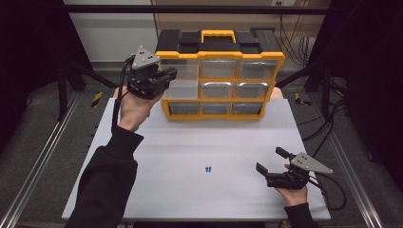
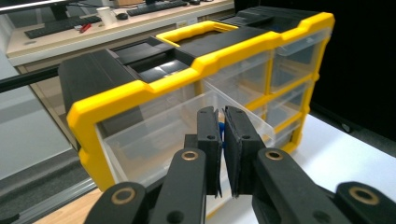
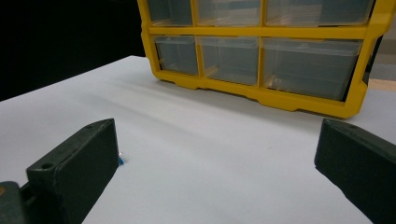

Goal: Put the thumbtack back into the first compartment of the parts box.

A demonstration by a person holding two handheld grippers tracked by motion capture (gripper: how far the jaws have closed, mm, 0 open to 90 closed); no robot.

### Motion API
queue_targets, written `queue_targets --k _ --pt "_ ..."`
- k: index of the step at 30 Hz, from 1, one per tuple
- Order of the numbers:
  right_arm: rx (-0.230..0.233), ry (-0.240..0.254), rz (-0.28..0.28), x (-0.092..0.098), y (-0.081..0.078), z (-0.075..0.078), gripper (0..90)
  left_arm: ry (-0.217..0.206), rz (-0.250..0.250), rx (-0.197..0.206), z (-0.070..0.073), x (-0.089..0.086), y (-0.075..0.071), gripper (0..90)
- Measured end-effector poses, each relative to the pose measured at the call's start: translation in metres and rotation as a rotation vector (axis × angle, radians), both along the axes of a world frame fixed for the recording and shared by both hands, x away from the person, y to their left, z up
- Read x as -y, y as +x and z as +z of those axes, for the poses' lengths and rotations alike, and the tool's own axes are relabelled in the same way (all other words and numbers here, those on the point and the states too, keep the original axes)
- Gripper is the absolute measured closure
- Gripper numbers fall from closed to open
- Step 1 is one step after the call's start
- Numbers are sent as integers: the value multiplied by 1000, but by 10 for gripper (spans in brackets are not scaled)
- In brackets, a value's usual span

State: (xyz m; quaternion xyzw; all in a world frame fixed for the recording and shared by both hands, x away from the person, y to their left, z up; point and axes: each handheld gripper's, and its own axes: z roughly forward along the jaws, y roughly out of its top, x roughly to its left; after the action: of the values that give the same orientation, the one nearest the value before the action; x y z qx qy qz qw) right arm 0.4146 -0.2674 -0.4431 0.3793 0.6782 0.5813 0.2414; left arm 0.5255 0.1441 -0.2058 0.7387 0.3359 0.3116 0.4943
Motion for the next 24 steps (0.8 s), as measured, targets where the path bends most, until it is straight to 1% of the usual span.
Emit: queue_targets --k 2,4,5,6,8,9,13,14,15,18,19,20,22,24 --pt "-3 2 -1 0 0 0 5 -7 -1 2 0 -1 2 845" --pt "10 -2 2 1 0 0 5 -18 4 2 1 -5 9 845" --pt "5 0 2 0 0 0 5 -11 11 0 0 -7 13 844" --pt "0 3 1 0 0 0 5 -11 11 0 0 -7 13 844" --pt "-2 2 0 0 0 0 5 -18 23 -10 -2 -10 18 844" --pt "-2 0 3 0 0 0 5 -19 29 -24 -4 -12 23 844" --pt "4 -5 4 0 0 0 5 -5 41 -56 -10 -14 31 843" --pt "4 -5 4 0 0 0 5 -5 41 -56 -10 -14 31 843" --pt "10 -8 5 1 0 -1 5 4 47 -56 -14 -13 33 843" --pt "6 -9 5 1 0 0 5 4 49 -60 -17 -13 34 843" --pt "6 -8 6 1 0 0 5 15 52 -67 -20 -12 36 842" --pt "15 -16 10 1 0 -1 5 15 52 -67 -20 -12 36 842" --pt "11 -12 8 1 0 0 5 23 58 -69 -22 -10 37 842" --pt "20 -15 8 2 0 0 5 28 54 -75 -22 -10 38 841"
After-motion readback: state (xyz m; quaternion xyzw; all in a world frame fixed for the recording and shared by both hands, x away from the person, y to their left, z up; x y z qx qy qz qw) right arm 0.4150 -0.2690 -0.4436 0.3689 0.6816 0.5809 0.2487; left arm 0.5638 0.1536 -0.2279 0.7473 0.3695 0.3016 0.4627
